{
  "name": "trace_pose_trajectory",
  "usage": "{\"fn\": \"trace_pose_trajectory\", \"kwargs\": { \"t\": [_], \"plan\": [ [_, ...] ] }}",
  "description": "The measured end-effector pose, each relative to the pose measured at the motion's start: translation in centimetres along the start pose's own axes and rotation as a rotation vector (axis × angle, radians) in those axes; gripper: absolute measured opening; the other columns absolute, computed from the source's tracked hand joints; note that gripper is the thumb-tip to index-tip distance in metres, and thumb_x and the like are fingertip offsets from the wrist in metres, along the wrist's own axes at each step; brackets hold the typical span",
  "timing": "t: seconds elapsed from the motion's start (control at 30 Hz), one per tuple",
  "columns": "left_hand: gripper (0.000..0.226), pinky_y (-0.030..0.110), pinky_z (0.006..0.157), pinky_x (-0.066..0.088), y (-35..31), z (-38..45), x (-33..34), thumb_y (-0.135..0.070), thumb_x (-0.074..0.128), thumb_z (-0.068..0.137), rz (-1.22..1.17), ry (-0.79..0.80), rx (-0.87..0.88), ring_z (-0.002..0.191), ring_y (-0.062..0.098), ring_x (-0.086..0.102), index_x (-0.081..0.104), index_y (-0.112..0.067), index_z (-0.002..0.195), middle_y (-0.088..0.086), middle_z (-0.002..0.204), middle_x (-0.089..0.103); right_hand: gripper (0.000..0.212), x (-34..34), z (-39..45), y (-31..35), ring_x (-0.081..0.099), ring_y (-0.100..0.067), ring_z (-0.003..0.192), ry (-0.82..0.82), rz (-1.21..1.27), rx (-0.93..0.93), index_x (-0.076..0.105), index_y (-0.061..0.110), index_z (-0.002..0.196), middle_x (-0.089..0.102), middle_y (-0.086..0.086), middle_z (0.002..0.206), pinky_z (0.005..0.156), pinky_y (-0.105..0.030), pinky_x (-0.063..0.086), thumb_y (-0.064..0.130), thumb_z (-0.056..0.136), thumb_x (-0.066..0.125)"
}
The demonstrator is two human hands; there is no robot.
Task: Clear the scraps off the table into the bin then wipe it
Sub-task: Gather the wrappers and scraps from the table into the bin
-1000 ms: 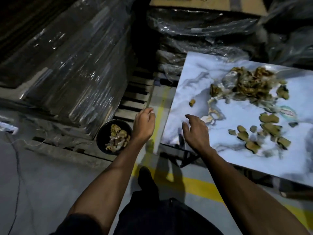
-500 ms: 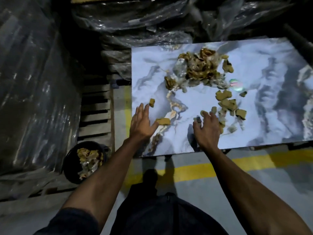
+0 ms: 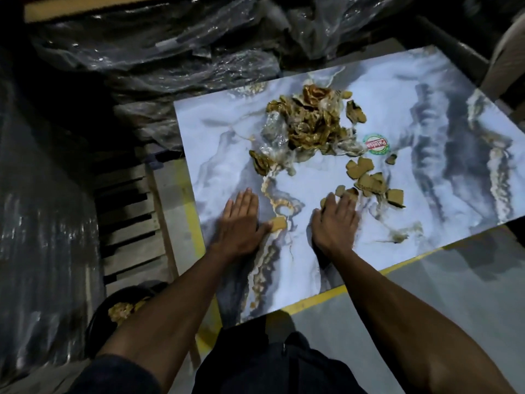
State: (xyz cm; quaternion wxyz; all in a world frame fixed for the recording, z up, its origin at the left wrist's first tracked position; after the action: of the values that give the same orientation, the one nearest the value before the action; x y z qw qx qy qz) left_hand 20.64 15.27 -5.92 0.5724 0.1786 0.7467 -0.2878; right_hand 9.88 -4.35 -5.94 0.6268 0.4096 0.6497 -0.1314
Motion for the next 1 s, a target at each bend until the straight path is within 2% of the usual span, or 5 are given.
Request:
{"fn": "trace_pose_trajectory", "kwargs": {
  "t": [0.27, 0.43, 0.63, 0.83, 1.0],
  "plan": [
    [0.063, 0.049, 0.110, 0.031, -5.5, 4.5, -1.4, -0.047, 0.031, 0.095, -0.050, -0.108, 0.082, 0.135, 0.031, 0.044, 0.046, -0.006, 0.140, 0.013, 0.145, 0.048, 0.052, -5.3, 2.6, 1.2, 0.016, -0.027, 0.148, -0.147, 0.075, -0.148, 0.034, 0.015, 0.148, 0.023, -0.010, 0.160, 0.120, -0.047, 0.009, 0.037, 0.101, 0.040],
    [0.065, 0.044, 0.109, 0.032, -5.9, 5.1, -1.7, -0.047, 0.032, 0.091, -0.142, -0.170, -0.028, 0.141, 0.026, 0.034, 0.039, -0.010, 0.144, 0.008, 0.154, 0.035, 0.057, -10.1, 1.4, -7.6, 0.037, -0.035, 0.137, -0.412, 0.056, 0.046, 0.048, 0.008, 0.135, 0.043, -0.018, 0.147, 0.113, -0.050, 0.026, 0.043, 0.091, 0.039],
    [0.078, 0.040, 0.116, 0.006, -6.1, 5.8, 0.3, -0.060, 0.011, 0.089, -0.098, -0.127, -0.105, 0.148, 0.021, 0.014, 0.025, -0.014, 0.150, 0.004, 0.161, 0.019, 0.060, -8.1, 5.6, -11.4, 0.040, -0.032, 0.133, -0.260, -0.016, 0.058, 0.050, 0.010, 0.129, 0.048, -0.014, 0.141, 0.114, -0.051, 0.024, 0.048, 0.087, 0.031],
    [0.060, 0.048, 0.106, 0.030, -7.4, 6.8, -0.6, -0.048, 0.026, 0.095, -0.056, -0.239, -0.256, 0.140, 0.029, 0.033, 0.041, -0.015, 0.143, 0.008, 0.150, 0.041, 0.061, -6.2, 10.6, -4.6, 0.039, -0.035, 0.135, -0.130, 0.005, -0.202, 0.051, 0.006, 0.134, 0.046, -0.019, 0.145, 0.114, -0.047, 0.023, 0.044, 0.088, 0.040],
    [0.062, 0.049, 0.110, 0.020, -6.8, 6.8, -3.1, -0.053, 0.018, 0.097, -0.238, -0.436, -0.495, 0.145, 0.024, 0.017, 0.033, -0.019, 0.147, 0.007, 0.157, 0.026, 0.065, -6.5, 11.3, -0.8, 0.040, -0.036, 0.134, 0.000, 0.283, -0.490, 0.046, 0.004, 0.137, 0.045, -0.022, 0.143, 0.110, -0.044, 0.032, 0.042, 0.086, 0.057]
  ]
}}
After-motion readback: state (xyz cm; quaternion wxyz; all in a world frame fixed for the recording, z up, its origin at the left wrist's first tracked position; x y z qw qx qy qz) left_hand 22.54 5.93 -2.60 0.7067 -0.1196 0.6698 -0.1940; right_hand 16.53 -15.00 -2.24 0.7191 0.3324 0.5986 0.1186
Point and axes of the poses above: each hand's wrist, its own z-axis towards the middle knuckle, its own x-axis out of the palm, y = z × x, the point moved 10 cm from there along z, towards the middle knuckle
